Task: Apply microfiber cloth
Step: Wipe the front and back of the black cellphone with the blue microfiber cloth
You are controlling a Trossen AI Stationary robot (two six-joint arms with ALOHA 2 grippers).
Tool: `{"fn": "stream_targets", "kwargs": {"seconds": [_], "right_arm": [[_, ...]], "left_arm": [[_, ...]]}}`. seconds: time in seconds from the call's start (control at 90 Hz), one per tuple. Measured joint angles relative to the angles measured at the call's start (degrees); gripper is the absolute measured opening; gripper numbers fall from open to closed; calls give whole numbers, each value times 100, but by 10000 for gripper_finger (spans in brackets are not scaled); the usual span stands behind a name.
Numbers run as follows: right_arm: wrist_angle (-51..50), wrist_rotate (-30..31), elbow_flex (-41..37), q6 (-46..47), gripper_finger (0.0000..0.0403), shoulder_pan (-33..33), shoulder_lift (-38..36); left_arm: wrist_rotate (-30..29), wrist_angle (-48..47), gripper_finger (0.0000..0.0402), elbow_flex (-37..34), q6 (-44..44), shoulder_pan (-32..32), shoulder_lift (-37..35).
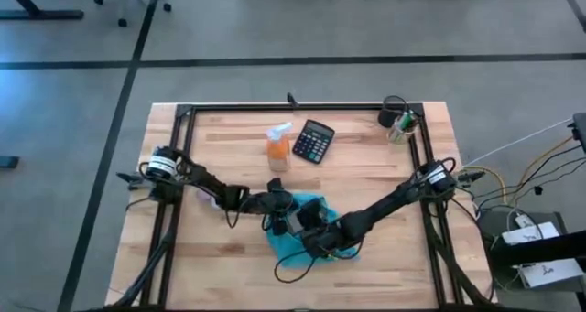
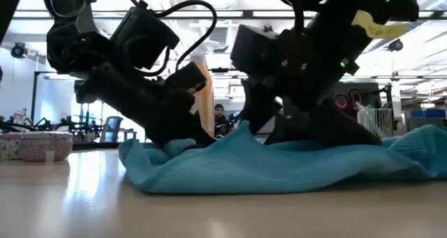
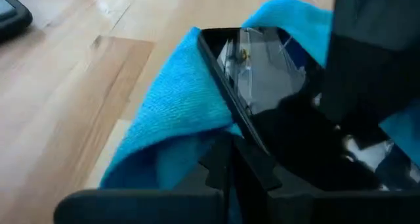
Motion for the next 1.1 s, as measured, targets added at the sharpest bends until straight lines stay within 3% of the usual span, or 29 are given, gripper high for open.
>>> {"fn": "stream_targets", "kwargs": {"seconds": [0.078, 0.267, 0.411, 0.822, 1.1], "right_arm": [[-56, 438, 118, -78, 190, 60, 40], [-443, 592, 387, -168, 186, 67, -199], [-683, 1094, 523, 120, 183, 30, -399], [-788, 828, 419, 466, 158, -32, -325], [-788, -58, 420, 702, 97, -121, -325]], "left_arm": [[10, -8, 0, 0, 2, 0, 0], [24, -16, 0, -2, 69, 0, 0], [111, 1, 0, 5, 55, -3, 0], [115, 12, 0, 4, 59, -11, 2], [101, 12, 0, 4, 63, -11, 2]]}}
